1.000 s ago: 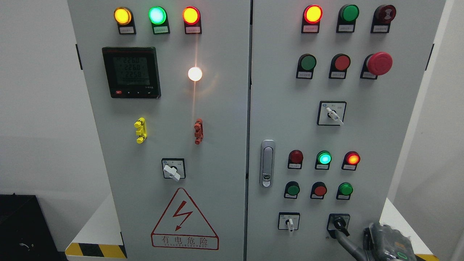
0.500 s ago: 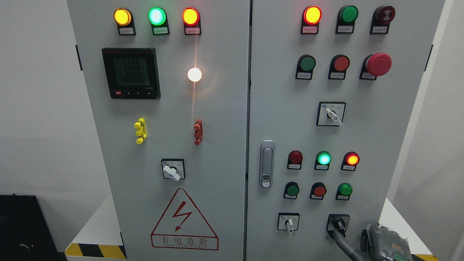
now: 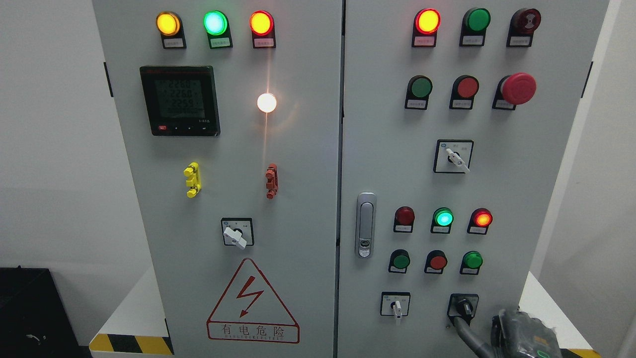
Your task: Flip black knob to close circuit
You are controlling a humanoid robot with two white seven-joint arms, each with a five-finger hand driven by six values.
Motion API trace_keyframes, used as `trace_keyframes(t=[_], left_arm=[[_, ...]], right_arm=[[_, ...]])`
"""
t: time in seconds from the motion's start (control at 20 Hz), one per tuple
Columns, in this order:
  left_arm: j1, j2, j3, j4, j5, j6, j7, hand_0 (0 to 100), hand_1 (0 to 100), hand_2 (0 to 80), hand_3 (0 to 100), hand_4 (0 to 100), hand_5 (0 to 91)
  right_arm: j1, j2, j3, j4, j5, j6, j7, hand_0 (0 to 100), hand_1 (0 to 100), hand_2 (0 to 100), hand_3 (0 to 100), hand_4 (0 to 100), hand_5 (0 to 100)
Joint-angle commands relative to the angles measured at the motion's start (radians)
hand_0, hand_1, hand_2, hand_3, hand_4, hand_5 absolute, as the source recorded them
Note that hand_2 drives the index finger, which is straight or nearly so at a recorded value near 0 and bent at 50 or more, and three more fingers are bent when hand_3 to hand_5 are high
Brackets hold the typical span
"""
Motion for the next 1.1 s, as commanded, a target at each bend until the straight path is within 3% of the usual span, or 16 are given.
trace_keyframes(t=[0.0,0.55,0.85,1.05], left_arm=[[0.0,0.0,0.0,0.0,0.0,0.0,0.001,12,56,0.0,0,0,0.0],[0.0,0.0,0.0,0.0,0.0,0.0,0.001,12,56,0.0,0,0,0.0],[0.0,0.0,0.0,0.0,0.0,0.0,0.001,12,56,0.0,0,0,0.0],[0.0,0.0,0.0,0.0,0.0,0.0,0.001,12,56,0.0,0,0,0.0]], right_arm=[[0.001,0.001,0.107,-0.031,-0.003,0.004,0.001,0,0,90,100,92,91],[0.012,0.001,0.123,-0.031,-0.038,0.013,-0.007,0,0,89,100,92,91],[0.056,0.001,0.12,-0.055,-0.038,0.014,-0.013,0,0,89,100,92,91],[0.085,0.001,0.118,-0.072,-0.038,0.011,-0.051,0,0,86,100,91,90]])
